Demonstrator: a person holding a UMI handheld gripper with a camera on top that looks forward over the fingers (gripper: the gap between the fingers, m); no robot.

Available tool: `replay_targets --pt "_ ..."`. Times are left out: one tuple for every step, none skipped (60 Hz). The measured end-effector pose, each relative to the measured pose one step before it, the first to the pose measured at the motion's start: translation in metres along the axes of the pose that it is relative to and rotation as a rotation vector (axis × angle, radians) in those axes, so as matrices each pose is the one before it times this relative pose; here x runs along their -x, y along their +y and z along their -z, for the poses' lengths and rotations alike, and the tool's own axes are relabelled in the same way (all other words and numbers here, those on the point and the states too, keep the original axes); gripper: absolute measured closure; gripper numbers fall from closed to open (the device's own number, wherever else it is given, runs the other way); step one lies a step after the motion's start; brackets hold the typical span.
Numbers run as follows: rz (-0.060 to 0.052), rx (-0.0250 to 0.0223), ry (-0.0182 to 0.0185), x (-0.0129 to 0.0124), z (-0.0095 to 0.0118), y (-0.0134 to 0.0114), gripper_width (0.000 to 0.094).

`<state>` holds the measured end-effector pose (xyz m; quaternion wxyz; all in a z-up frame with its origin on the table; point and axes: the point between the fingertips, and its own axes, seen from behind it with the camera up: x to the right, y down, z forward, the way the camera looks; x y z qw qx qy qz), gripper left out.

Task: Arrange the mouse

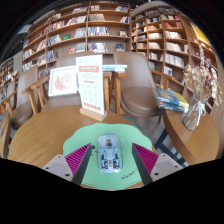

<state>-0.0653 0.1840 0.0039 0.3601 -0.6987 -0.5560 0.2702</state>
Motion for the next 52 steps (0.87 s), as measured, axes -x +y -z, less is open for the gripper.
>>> replay_targets --pt "0.0004 -0.00521 -0.00055 -0.00012 0.00573 -0.00217 0.0105" --pt "0.0006 -0.0057 0.00104 0.0 0.00667 -0.00216 0.0105" --pt "0.0002 -0.00577 0.00299 -0.0004 0.00737 -0.00199 0.0097" --pt "-0.0004 -0.00658 0.00462 -0.00065 0.00816 -0.00199 0.0091" --pt "0.0003 -0.00702 0.00495 -0.00016 0.01018 -0.00084 0.0084" --pt "0.0019 -0.00867 0.0039 -0.00017 0.00955 -0.00192 0.0083" --pt "0.0035 -0.00953 0.00343 0.00025 0.01028 -0.00214 0.0083" --pt "0.0044 -0.00921 0.0025 0.0007 0.01092 -0.00168 0.0085" --pt "0.0039 -0.00838 0.00354 0.00051 0.01152 -0.00131 0.0085" --pt "0.0021 -0.00526 0.00301 -0.00037 0.01105 -0.00187 0.0086" --pt "0.0017 -0.00522 0.00386 0.00091 0.01214 0.0009 0.0085" --pt "0.0006 -0.00383 0.00263 0.00064 0.01215 0.00062 0.0086" --pt "0.0001 -0.00411 0.00107 0.00117 0.01211 0.00073 0.0086" --pt "-0.0001 -0.00542 -0.00047 0.00166 0.01203 0.00093 0.0085" --pt "0.0009 -0.00686 -0.00067 0.00154 0.01152 0.00012 0.0084" --pt "-0.0001 -0.00614 -0.00196 0.00202 0.01139 0.00153 0.0083" --pt "-0.0004 -0.0022 -0.00361 0.00069 0.01164 0.00176 0.0083" --pt "-0.002 -0.00103 -0.00262 0.00145 0.01085 0.0026 0.0083" --pt "-0.0028 -0.00008 -0.00455 0.00196 0.01047 0.00344 0.0082" --pt "-0.0028 0.00008 -0.00687 0.00252 0.00999 0.00371 0.0084" --pt "-0.0014 0.00095 -0.00975 0.0029 0.00963 0.0039 0.0082" --pt "0.0007 -0.00001 -0.01014 0.00502 0.01016 0.00487 0.0085" --pt "0.0018 0.00182 -0.00933 0.00255 0.00782 0.00397 0.0084" --pt "0.0025 0.00282 -0.00714 0.00191 0.00834 0.00446 0.0081" --pt "0.0032 0.00313 -0.00576 0.0018 0.00787 0.00489 0.008" --pt "0.0033 0.00244 -0.00327 0.00106 0.00745 0.00458 0.0081" --pt "0.0052 0.00091 -0.00227 0.00072 0.00707 0.0044 0.0082" --pt "0.0068 -0.00005 -0.0013 0.00049 0.00635 0.00451 0.0079" --pt "0.0078 0.00008 0.00075 0.00013 0.00579 0.00418 0.0078" --pt "0.0068 -0.00058 0.00376 0.0022 0.00543 0.00676 0.0081" --pt "0.0048 0.00292 0.00327 -0.00159 0.0049 0.00386 0.0079" --pt "0.0026 0.00149 0.00233 -0.00046 0.00428 0.00431 0.0079" --pt "0.0025 0.0003 -0.00072 -0.00016 0.00445 0.00387 0.008" --pt "0.0036 -0.00036 -0.00281 0.0003 0.00402 0.00339 0.008" --pt "0.004 -0.00089 -0.00217 0.00024 0.00361 0.00303 0.0082" --pt "0.0032 -0.00003 -0.0008 -0.00009 0.00343 0.00313 0.0083" --pt "0.0014 0.00355 0.00018 -0.00009 0.00271 0.00339 0.0084" --pt "-0.0006 0.00587 -0.00072 -0.0002 0.00245 0.00379 0.0084" --pt "-0.001 0.00546 -0.00169 0.00086 0.00418 0.00394 0.0084" --pt "0.0022 0.00203 -0.00306 0.00018 0.00121 0.00219 0.0083" --pt "0.0047 -0.00067 -0.00262 0.00147 0.0012 0.00224 0.0082" --pt "0.0032 -0.00194 -0.0013 0.00039 0.00067 0.00136 0.0083" --pt "0.0016 -0.00212 0.00041 0.0 0.00109 0.00102 0.0081" --pt "0.0021 -0.00098 0.00146 -0.0002 0.00147 0.00107 0.0083" --pt "0.0033 0.00073 0.00022 0.00017 0.00106 0.00114 0.0083" --pt "0.0035 0.00078 -0.00231 0.00077 0.00098 0.0009 0.0082" --pt "0.0043 -0.00111 -0.00215 -0.00066 0.00172 0.00105 0.0082" --pt "0.0029 -0.0018 -0.00112 0.00046 0.00063 0.00049 0.0083" --pt "-0.0004 -0.00065 -0.00047 0.00056 0.00069 0.00043 0.0081" --pt "-0.0025 0.0003 -0.00072 0.00035 0.00067 0.00063 0.0083" --pt "-0.0029 -0.00052 -0.00171 0.00048 0.00092 0.00025 0.0082" --pt "-0.0018 -0.00185 -0.00245 0.00035 0.00078 -0.00024 0.0081"
